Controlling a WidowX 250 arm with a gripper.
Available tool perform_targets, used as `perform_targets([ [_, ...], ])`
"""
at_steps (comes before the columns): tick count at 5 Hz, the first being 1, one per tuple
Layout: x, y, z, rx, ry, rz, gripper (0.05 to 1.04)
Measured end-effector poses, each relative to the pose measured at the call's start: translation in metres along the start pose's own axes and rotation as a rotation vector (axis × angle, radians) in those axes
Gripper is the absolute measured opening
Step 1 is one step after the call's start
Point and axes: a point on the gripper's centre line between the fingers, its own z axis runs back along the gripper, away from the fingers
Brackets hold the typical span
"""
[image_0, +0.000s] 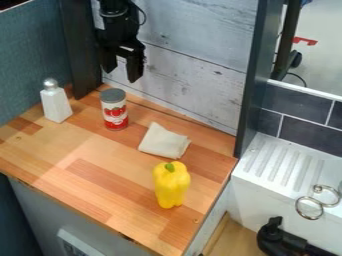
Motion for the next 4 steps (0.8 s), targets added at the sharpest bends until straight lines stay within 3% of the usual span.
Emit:
perform_targets([
  [3, 0.018, -0.019, -0.025, -0.031, -0.062, 0.062, 1.001],
  [4, 0.017, -0.023, -0.035, -0.058, -0.053, 0.081, 1.001],
])
